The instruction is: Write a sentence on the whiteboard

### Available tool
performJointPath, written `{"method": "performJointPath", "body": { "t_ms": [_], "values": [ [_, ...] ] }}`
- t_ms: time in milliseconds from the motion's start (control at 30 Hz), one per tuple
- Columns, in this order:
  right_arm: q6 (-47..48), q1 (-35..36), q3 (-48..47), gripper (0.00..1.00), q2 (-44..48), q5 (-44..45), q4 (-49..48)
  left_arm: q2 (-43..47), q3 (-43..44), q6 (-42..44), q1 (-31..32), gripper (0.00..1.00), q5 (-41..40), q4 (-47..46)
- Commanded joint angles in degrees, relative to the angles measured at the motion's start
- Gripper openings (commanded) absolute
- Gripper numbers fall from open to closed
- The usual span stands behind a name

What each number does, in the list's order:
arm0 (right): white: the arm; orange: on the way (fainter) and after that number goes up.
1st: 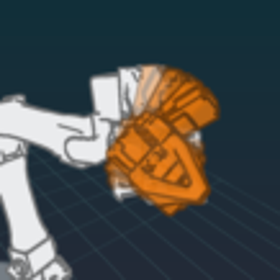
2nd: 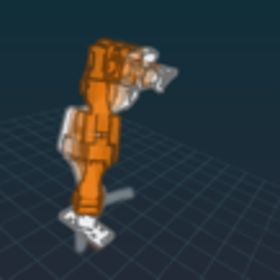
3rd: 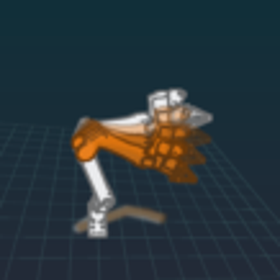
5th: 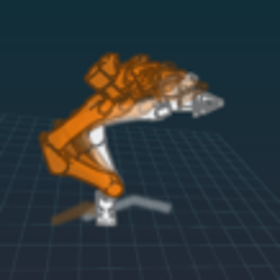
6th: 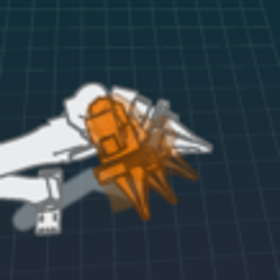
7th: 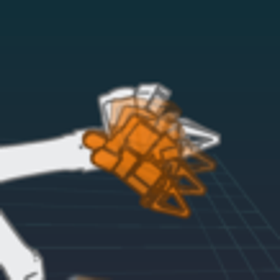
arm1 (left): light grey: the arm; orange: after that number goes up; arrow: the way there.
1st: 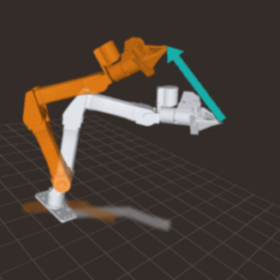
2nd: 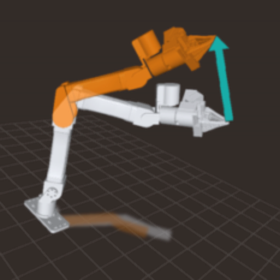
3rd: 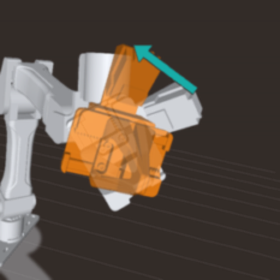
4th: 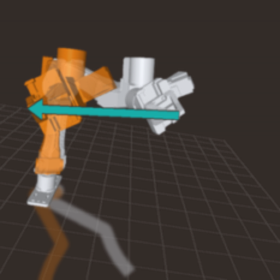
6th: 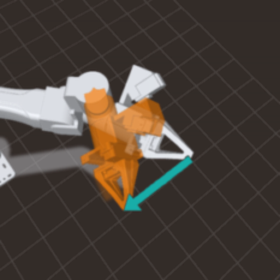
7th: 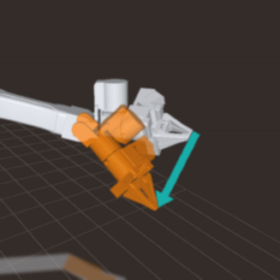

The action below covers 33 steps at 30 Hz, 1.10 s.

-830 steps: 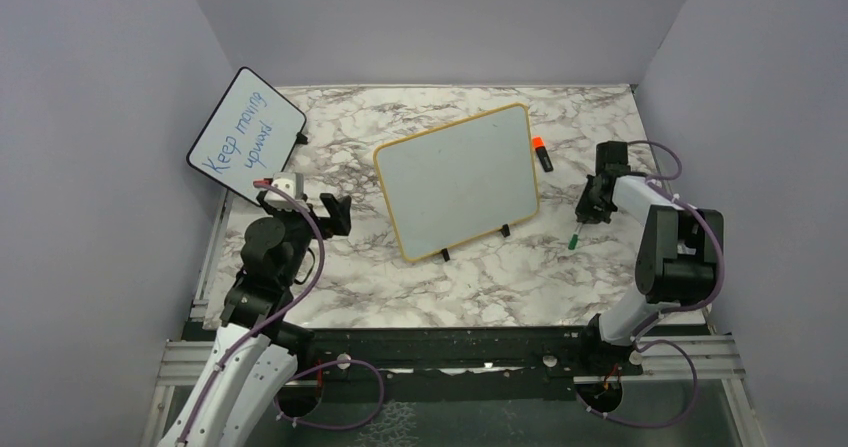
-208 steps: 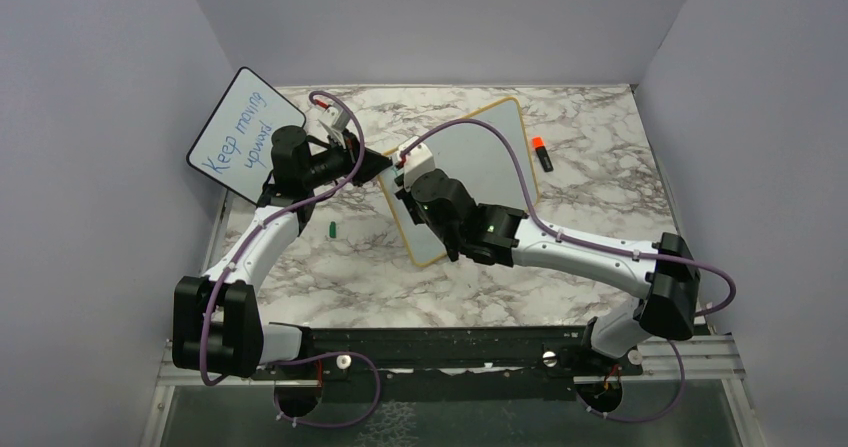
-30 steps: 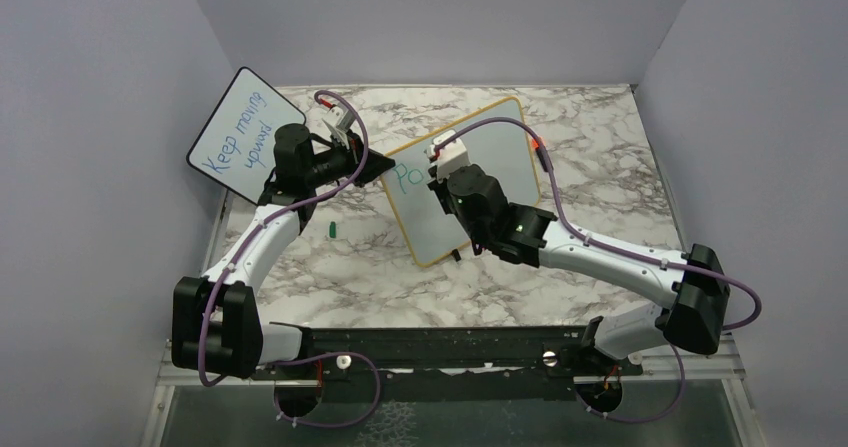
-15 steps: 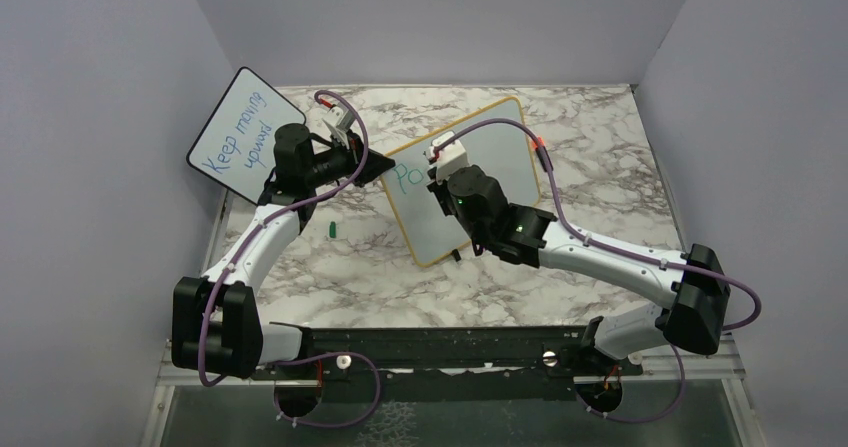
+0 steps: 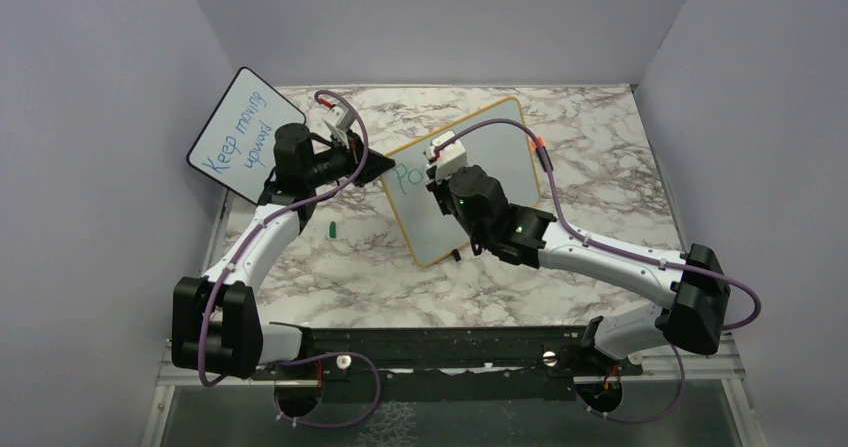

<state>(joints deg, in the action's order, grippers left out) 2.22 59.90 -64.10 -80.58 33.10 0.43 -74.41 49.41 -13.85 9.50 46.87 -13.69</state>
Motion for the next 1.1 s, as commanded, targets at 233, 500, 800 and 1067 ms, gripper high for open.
{"method": "performJointPath", "body": {
  "t_ms": [233, 500, 800, 1067],
  "values": [
    [0.38, -0.37, 0.80, 0.00, 0.60, 0.12, -2.92, -1.61, -0.54, 4.18, 1.14, 0.00, -2.22, 6.46],
    [0.13, -0.99, 0.83, 0.00, -0.01, 0.97, -3.13, -1.61, -0.54, 4.18, 1.14, 0.00, -2.14, 6.49],
    [0.11, -1.70, 0.70, 0.00, -0.93, 0.74, -3.68, -1.61, -0.61, 4.18, 1.14, 0.00, -1.83, 6.32],
    [0.19, -1.89, 0.08, 0.00, -1.84, -0.28, -4.05, -1.50, -0.63, 4.09, 1.23, 0.00, -1.61, 6.13]
  ]
}}
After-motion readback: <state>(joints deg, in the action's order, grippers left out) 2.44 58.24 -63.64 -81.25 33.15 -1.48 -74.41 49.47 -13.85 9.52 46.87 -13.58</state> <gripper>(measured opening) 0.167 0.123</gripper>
